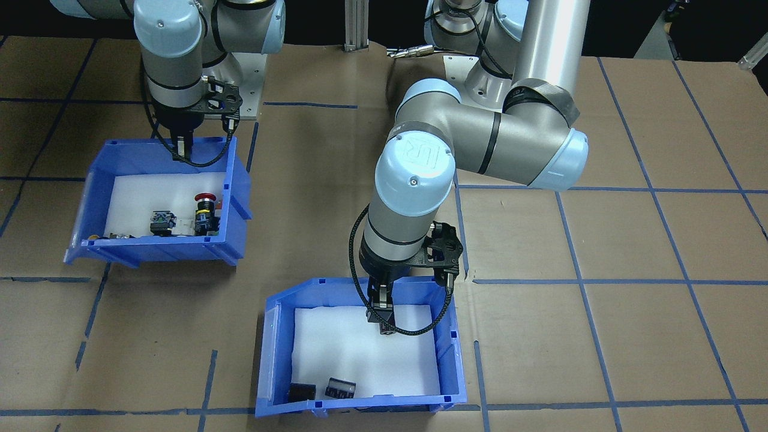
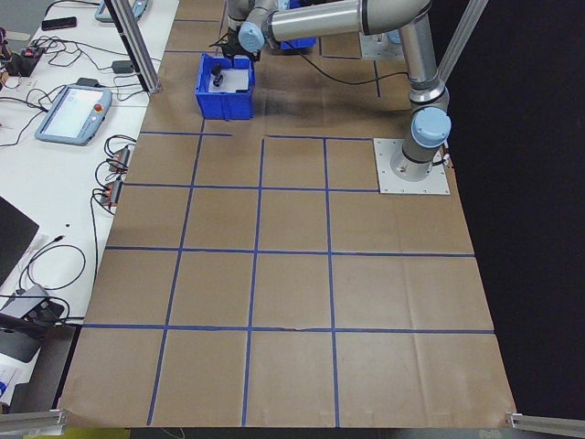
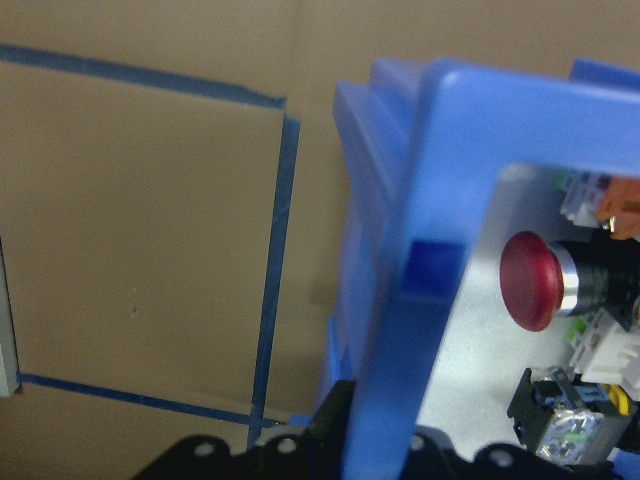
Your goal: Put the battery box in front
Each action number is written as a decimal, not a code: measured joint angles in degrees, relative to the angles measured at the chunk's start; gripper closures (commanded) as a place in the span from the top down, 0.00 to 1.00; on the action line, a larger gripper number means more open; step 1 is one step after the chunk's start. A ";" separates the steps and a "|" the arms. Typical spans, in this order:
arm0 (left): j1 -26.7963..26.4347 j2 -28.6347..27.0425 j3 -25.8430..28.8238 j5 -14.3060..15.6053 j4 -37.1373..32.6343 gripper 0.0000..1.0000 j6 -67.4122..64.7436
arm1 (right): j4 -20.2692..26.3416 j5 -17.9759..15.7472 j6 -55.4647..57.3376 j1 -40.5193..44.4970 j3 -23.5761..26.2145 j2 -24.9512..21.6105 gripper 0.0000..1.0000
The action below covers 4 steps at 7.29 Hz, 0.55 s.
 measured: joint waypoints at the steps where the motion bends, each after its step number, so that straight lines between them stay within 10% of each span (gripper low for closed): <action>1: 0.00 1.17 2.90 0.14 -5.07 0.95 3.81 | -0.01 0.53 4.73 3.95 0.13 0.03 0.04; 4: 1.12 5.00 9.38 6.15 -17.79 0.99 29.59 | -1.03 0.77 20.63 17.60 -0.11 2.47 0.04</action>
